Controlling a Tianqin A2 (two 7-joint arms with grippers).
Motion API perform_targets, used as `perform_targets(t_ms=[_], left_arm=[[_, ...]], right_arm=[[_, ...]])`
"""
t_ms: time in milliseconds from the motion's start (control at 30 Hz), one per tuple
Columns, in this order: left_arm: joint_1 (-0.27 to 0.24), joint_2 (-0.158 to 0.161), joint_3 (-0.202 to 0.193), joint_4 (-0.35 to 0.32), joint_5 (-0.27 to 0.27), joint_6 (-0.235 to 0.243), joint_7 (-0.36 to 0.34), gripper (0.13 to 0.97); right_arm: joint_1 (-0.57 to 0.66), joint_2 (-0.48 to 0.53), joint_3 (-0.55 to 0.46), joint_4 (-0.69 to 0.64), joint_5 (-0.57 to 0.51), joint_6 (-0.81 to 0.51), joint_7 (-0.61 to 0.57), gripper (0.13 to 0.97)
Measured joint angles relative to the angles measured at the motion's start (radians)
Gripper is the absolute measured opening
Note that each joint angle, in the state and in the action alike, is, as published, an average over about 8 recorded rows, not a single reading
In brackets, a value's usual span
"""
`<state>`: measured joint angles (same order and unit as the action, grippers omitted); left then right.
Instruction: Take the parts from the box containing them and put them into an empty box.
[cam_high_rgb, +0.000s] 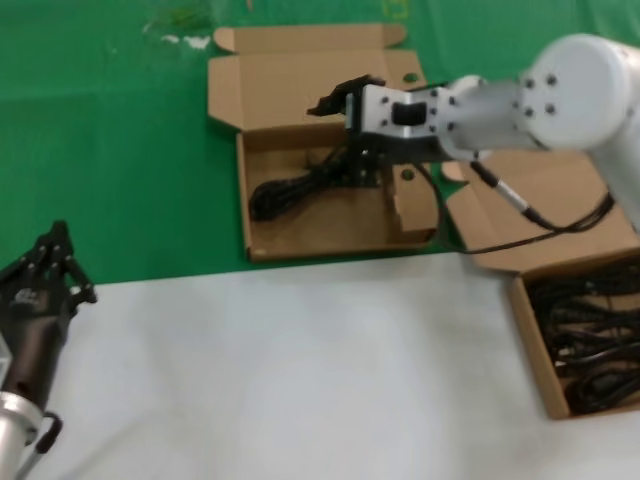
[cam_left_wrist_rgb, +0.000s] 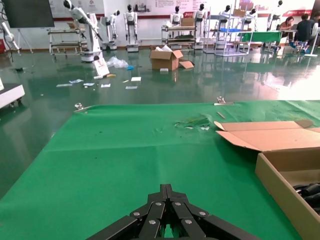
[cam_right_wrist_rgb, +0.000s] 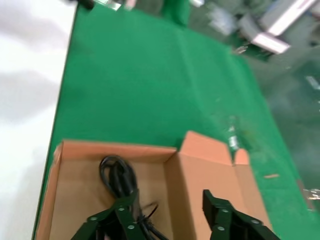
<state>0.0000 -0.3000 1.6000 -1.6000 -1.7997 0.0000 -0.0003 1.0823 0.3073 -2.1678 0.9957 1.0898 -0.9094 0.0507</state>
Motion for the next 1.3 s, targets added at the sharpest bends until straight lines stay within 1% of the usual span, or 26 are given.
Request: perform_targets(t_ms=[233,367,633,667,767,933,1033,1067,1233,1300], left_arm=[[0.0,0.0,0.0,0.0,0.0,0.0,0.0,0.14],[0.0,0.0,0.0,0.0,0.0,0.0,0.0,0.14],[0.0,0.0,0.0,0.0,0.0,0.0,0.0,0.155],[0.0,0.0,0.0,0.0,0.0,0.0,0.0,0.158],[0.0,0.0,0.0,0.0,0.0,0.0,0.0,0.164],[0.0,0.0,0.0,0.0,0.0,0.0,0.0,0.221],[0.0,0.0,0.0,0.0,0.0,0.0,0.0,0.255],[0.0,0.0,0.0,0.0,0.0,0.0,0.0,0.255],[0.0,0.0,0.0,0.0,0.0,0.0,0.0,0.352],[0.0,0.0,0.0,0.0,0.0,0.0,0.0,0.392]], right_arm=[[-0.175,0.106,0.103,0.272,0.031,0.039,0.156,0.523],[-0.254,0.141,0.143,0.365,0.041,0.06,0.214,0.523],[-0.298,0.144,0.166,0.394,0.063,0.09,0.221,0.728],[-0.306,0.142,0.17,0.396,0.069,0.098,0.219,0.728],[-0.332,0.137,0.183,0.403,0.09,0.124,0.21,0.782],[-0.381,0.128,0.209,0.416,0.132,0.177,0.192,0.872],[-0.413,0.122,0.225,0.425,0.158,0.21,0.181,0.892],[-0.424,0.12,0.231,0.428,0.167,0.221,0.177,0.902],[-0.478,0.109,0.258,0.442,0.211,0.278,0.159,0.951],[-0.499,0.105,0.269,0.448,0.229,0.3,0.151,0.952]])
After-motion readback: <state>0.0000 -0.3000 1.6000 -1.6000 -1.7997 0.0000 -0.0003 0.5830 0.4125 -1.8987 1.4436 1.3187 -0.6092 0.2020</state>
